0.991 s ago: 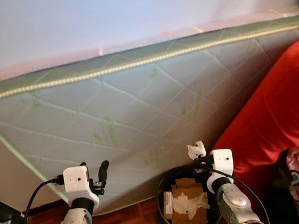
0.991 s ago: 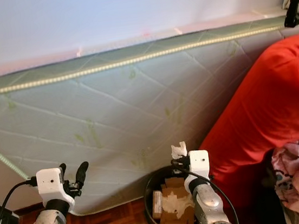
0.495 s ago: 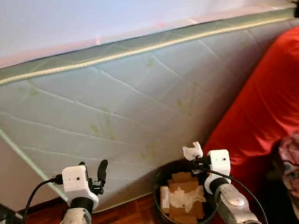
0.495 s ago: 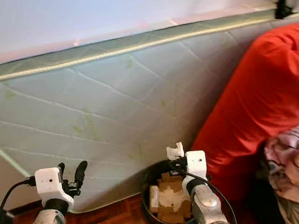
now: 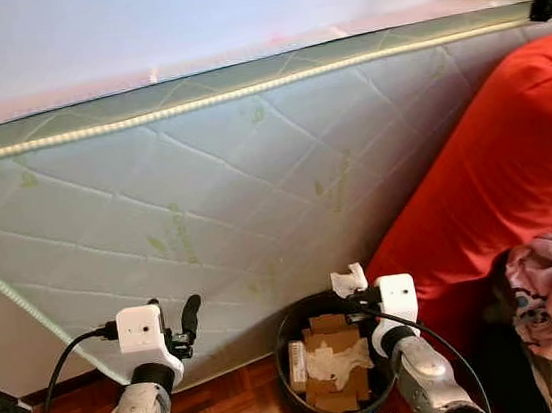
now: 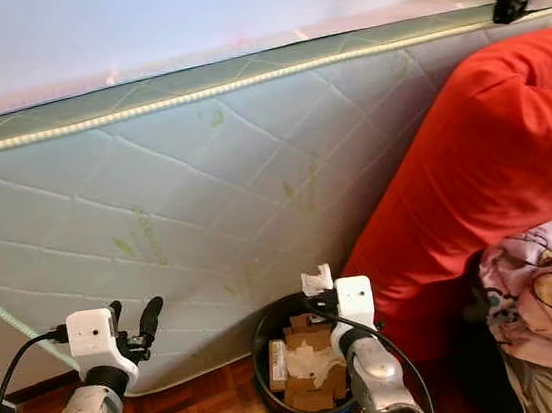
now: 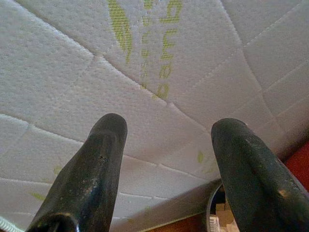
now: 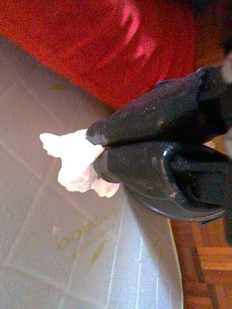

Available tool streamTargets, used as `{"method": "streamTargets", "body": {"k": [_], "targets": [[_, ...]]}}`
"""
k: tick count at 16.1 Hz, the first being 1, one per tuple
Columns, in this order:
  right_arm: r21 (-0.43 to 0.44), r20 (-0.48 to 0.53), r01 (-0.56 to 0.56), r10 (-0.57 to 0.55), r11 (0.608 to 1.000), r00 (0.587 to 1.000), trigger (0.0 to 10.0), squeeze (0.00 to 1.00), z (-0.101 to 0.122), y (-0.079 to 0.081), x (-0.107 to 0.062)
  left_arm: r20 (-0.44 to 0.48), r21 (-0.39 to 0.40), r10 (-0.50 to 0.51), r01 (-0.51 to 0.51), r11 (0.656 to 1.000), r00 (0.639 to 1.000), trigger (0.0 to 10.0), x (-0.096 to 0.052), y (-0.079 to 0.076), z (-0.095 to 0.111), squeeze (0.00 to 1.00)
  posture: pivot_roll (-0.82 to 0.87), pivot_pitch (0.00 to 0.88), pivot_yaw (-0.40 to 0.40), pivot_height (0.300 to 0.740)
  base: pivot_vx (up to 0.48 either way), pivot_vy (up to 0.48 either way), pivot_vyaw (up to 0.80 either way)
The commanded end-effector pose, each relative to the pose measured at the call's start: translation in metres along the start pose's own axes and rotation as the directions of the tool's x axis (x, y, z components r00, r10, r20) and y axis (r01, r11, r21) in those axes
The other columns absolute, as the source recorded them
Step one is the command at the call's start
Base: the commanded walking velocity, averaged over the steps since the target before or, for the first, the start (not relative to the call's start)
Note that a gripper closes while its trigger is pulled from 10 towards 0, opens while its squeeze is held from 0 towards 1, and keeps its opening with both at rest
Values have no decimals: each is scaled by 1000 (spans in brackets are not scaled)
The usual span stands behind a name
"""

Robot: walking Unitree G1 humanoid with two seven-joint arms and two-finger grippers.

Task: Clean up the room

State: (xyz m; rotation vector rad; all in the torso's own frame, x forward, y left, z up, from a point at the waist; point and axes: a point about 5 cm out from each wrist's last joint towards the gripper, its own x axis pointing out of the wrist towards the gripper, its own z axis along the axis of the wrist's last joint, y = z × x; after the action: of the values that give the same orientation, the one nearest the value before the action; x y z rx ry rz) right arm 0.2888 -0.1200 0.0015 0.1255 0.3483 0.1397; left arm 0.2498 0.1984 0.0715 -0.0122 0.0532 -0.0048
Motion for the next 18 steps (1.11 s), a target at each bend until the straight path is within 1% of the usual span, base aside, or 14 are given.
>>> {"method": "streamTargets", "body": {"k": [1,5,9,12,13,15,18], "targets": [[1,-5,-10,10,1000,1000,10000,0,-1,2,0,0,-2,-6,6,1000,1000,10000,0,-2,1,0,145,112,-43,640,0,0,0],[-19,-37,-9,9,1000,999,10000,0,1,2,4,3,-2,-11,11,1000,1000,10000,1,-4,3,0,153,128,-45,640,0,0,0],[5,-70,-1,1,1000,998,10000,0,5,0,8,6,-7,-14,14,1000,1000,10000,1,-7,5,0,165,153,-49,640,0,0,0],[6,-98,-21,21,1000,995,10000,0,15,2,16,28,-16,-8,8,1000,1000,10000,4,-8,14,0,186,185,-63,640,0,0,0],[13,-105,-29,30,999,994,10000,0,17,3,17,35,-19,-7,8,1000,999,10000,5,-9,16,0,193,193,-67,640,0,0,0],[0,-117,-35,35,999,992,10000,0,19,4,19,45,-21,-5,6,1000,999,10000,6,-11,20,0,203,209,-71,640,0,0,0],[-10,-136,-37,36,999,990,10000,0,25,6,24,66,-36,23,-20,999,998,10000,-3,-10,30,0,223,274,-75,640,0,0,0]]}}
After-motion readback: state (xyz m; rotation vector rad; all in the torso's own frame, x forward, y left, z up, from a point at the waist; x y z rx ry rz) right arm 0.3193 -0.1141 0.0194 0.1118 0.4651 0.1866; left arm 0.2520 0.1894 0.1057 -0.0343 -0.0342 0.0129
